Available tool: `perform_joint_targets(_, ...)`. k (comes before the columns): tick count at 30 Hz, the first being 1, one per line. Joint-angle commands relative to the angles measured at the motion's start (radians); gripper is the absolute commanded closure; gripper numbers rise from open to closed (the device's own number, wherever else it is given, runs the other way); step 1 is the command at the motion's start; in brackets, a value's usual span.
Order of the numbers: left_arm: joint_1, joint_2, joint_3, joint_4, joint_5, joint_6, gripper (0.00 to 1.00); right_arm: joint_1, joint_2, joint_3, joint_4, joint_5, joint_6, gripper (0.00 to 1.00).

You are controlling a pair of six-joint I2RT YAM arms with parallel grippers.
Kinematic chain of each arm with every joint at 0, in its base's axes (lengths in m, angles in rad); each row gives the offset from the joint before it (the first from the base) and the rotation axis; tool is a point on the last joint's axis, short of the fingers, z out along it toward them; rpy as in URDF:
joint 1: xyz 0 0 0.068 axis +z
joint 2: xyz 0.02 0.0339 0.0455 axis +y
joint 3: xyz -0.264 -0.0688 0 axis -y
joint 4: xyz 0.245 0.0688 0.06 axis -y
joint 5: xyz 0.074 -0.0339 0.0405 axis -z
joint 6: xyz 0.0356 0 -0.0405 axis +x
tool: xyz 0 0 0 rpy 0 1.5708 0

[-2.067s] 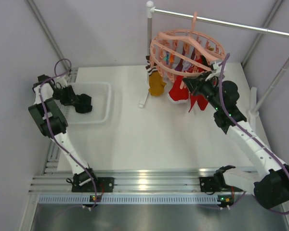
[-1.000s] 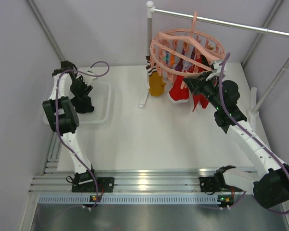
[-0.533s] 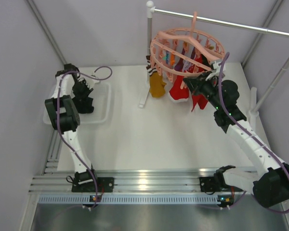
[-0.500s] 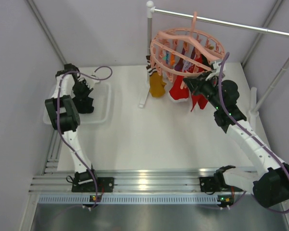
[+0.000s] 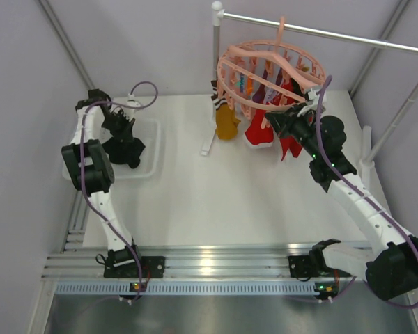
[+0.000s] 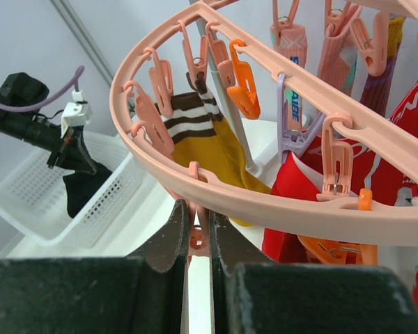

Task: Clip the socks to the hanger
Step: Pick up the sock from the bin.

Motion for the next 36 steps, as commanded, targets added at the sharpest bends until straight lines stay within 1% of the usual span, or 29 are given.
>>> perform_joint_targets(1,0.005,-0.064,-0.019,0.013,0.176,-0.104,1.00,-0.018,0.004,0.039,0.021,-0.008,-0.005,1.00)
perform_joint_targets(2,0.005,-0.052,-0.026,0.031,0.182,-0.152,1.00,-0.018,0.004,0.039,0.022,-0.008,-0.005,1.00)
perform_joint_targets(4,0.005,-0.033,-0.046,0.071,0.191,-0.205,1.00,-0.018,0.004,0.039,0.025,-0.008,-0.005,1.00)
perform_joint_targets(5,0.005,-0.027,-0.051,0.112,0.195,-0.261,1.00,-0.018,0.004,0.039,0.025,-0.008,-0.005,1.00)
perform_joint_targets(7,0.008,-0.001,-0.065,0.149,0.193,-0.317,1.00,-0.018,0.005,0.039,0.025,-0.010,-0.004,1.00)
perform_joint_targets(8,0.010,0.008,-0.071,0.206,0.190,-0.378,1.00,-0.018,0.007,0.039,0.024,-0.010,-0.005,1.00)
perform_joint_targets(11,0.026,0.021,-0.091,0.267,0.166,-0.450,1.00,-0.018,0.005,0.042,0.019,-0.010,-0.007,1.00)
perform_joint_targets(13,0.031,0.019,-0.117,0.307,0.140,-0.458,1.00,-0.020,0.005,0.043,0.018,-0.010,-0.010,1.00)
perform_joint_targets(17,0.037,-0.001,-0.180,0.404,0.037,-0.498,1.00,-0.021,0.007,0.042,0.016,-0.010,-0.008,1.00)
perform_joint_targets(19,0.043,-0.001,-0.191,0.409,0.000,-0.503,1.00,-0.021,0.007,0.042,0.016,-0.011,-0.008,1.00)
perform_joint_targets(21,0.046,-0.005,-0.192,0.403,-0.034,-0.509,0.86,-0.023,0.007,0.043,0.016,-0.011,-0.010,1.00)
perform_joint_targets(22,0.049,-0.005,-0.191,0.389,-0.051,-0.509,0.82,-0.021,0.008,0.045,0.016,-0.011,-0.008,1.00)
perform_joint_targets(23,0.048,-0.013,-0.191,0.381,-0.064,-0.507,0.74,-0.021,0.010,0.045,0.016,-0.011,-0.008,1.00)
perform_joint_targets(25,0.054,-0.025,-0.191,0.367,-0.065,-0.497,0.66,-0.021,0.008,0.046,0.016,-0.011,-0.008,1.00)
perform_joint_targets(28,0.065,-0.061,-0.178,0.302,0.036,-0.356,0.62,-0.021,0.010,0.045,0.019,-0.013,-0.007,1.00)
perform_joint_targets(29,0.063,-0.076,-0.160,0.241,0.064,-0.243,0.62,-0.021,0.011,0.042,0.021,-0.013,-0.005,1.00)
perform_joint_targets(31,0.066,-0.087,-0.139,0.176,0.107,-0.130,0.60,-0.020,0.015,0.042,0.022,-0.016,-0.005,1.00)
perform_joint_targets(32,0.065,-0.094,-0.126,0.151,0.145,-0.043,0.60,-0.021,0.013,0.045,0.022,-0.018,-0.005,1.00)
perform_joint_targets(33,0.066,-0.096,-0.102,0.104,0.164,-0.004,0.55,-0.021,0.015,0.045,0.022,-0.019,-0.005,1.00)
perform_joint_targets(34,0.066,-0.094,-0.088,0.075,0.190,0.037,0.54,-0.021,0.015,0.046,0.021,-0.019,-0.005,1.00)
perform_joint_targets(35,0.065,-0.094,-0.067,0.049,0.233,0.136,0.48,-0.021,0.015,0.048,0.019,-0.018,-0.007,1.00)
perform_joint_targets(36,0.065,-0.094,-0.059,0.012,0.256,0.181,0.47,-0.021,0.015,0.048,0.018,-0.019,-0.005,1.00)
